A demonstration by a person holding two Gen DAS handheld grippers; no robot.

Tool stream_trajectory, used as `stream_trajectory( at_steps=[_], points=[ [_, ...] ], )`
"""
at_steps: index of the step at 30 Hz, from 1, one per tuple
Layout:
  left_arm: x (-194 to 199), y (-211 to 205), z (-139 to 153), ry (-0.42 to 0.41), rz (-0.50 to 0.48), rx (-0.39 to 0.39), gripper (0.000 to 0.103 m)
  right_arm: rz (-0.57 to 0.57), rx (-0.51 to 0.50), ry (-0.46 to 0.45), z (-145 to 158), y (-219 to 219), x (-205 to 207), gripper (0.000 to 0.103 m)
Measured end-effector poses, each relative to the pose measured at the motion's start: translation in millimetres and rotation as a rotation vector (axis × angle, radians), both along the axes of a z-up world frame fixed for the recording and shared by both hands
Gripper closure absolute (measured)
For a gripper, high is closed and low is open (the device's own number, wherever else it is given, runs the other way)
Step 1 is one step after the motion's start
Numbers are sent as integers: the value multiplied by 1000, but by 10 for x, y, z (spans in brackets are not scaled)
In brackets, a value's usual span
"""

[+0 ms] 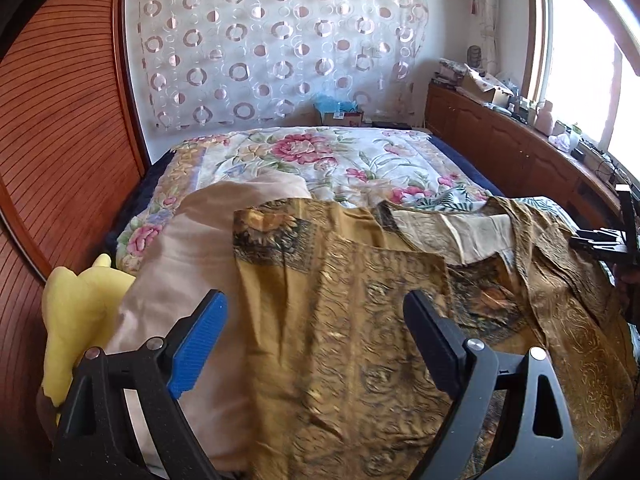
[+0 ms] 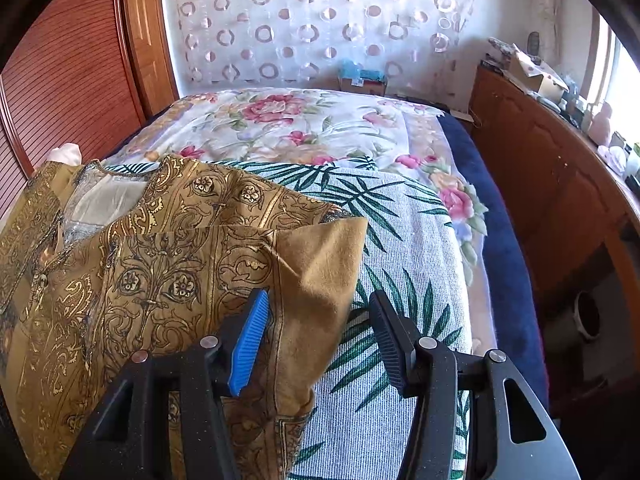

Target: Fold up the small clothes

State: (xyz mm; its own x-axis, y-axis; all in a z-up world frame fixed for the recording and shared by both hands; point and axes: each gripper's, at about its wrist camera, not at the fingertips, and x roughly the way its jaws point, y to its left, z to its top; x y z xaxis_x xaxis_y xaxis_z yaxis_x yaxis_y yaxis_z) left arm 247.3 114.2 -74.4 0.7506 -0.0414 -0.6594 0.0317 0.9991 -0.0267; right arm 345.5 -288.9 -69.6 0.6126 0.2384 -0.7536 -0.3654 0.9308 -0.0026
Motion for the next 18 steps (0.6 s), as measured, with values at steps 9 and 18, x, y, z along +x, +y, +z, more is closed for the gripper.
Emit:
stream_trajectory(
  at_steps=[9,18],
  points=[
    [517,212,8,54,-14,-2,45,1,-7,-2,36,-11,-41,48],
    [760,460,-192,147,11,-92,64,4,-10,-4,36,-10,-61,47]
  ],
)
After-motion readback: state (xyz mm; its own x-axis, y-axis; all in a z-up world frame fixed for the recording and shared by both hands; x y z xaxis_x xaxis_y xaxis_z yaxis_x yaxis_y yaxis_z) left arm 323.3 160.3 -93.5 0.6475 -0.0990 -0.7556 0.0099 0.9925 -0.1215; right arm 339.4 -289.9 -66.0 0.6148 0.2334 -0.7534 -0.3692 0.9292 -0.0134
